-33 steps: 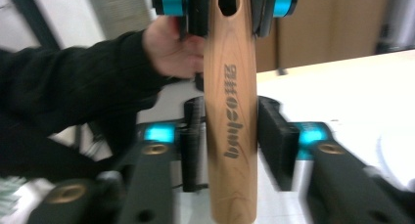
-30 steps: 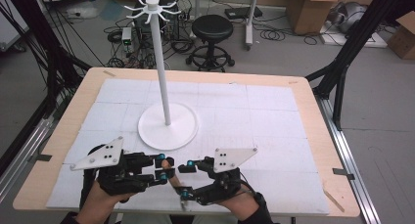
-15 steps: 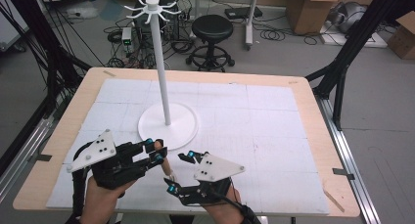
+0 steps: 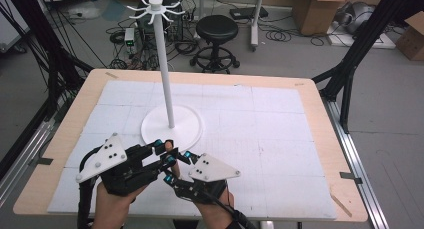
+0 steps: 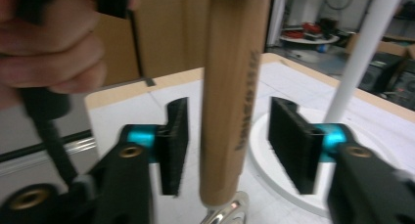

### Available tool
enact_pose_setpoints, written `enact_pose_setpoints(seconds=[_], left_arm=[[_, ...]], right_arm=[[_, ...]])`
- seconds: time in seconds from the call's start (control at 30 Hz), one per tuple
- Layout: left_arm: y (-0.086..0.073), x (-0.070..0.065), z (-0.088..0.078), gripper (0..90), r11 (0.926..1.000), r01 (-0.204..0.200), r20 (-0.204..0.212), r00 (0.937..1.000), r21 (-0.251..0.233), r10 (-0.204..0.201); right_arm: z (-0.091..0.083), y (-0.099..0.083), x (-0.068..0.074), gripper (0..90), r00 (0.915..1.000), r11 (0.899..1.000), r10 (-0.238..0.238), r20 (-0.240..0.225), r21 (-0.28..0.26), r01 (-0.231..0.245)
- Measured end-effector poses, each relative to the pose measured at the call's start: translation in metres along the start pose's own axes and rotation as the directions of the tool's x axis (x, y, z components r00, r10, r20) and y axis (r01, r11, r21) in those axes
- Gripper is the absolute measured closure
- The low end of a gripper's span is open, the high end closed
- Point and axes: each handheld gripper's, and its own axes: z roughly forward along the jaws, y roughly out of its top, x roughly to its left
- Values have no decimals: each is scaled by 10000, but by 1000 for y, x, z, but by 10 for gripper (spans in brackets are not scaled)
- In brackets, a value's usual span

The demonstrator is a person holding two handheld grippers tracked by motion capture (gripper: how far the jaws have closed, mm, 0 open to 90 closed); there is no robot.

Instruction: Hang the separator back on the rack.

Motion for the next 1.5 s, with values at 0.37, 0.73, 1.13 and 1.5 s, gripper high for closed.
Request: enact_pose_setpoints(seconds=[0.37, 0.73, 1.13, 1.5], left_arm=[[-2, 3, 1, 691, 10000, -24, 528, 9986, -6, 24], [-4, 27, -9, 492, 9951, 976, 3849, 9191, -144, -846], [-9, 19, -9, 725, 9970, 746, 5293, 8452, 199, -738], [-4, 19, -11, 735, 9987, 504, 3667, 9293, -61, -447]], right_arm=[[-7, 4, 4, 699, 9976, 9978, -477, 508, 484, 452], [-16, -5, -24, 699, 9062, 9988, 495, -4199, 196, -455], [-11, -10, -20, 700, 7838, 9993, 326, -6201, 76, -356], [-10, -13, -21, 446, 8628, 9970, 743, -5000, 177, -756]])
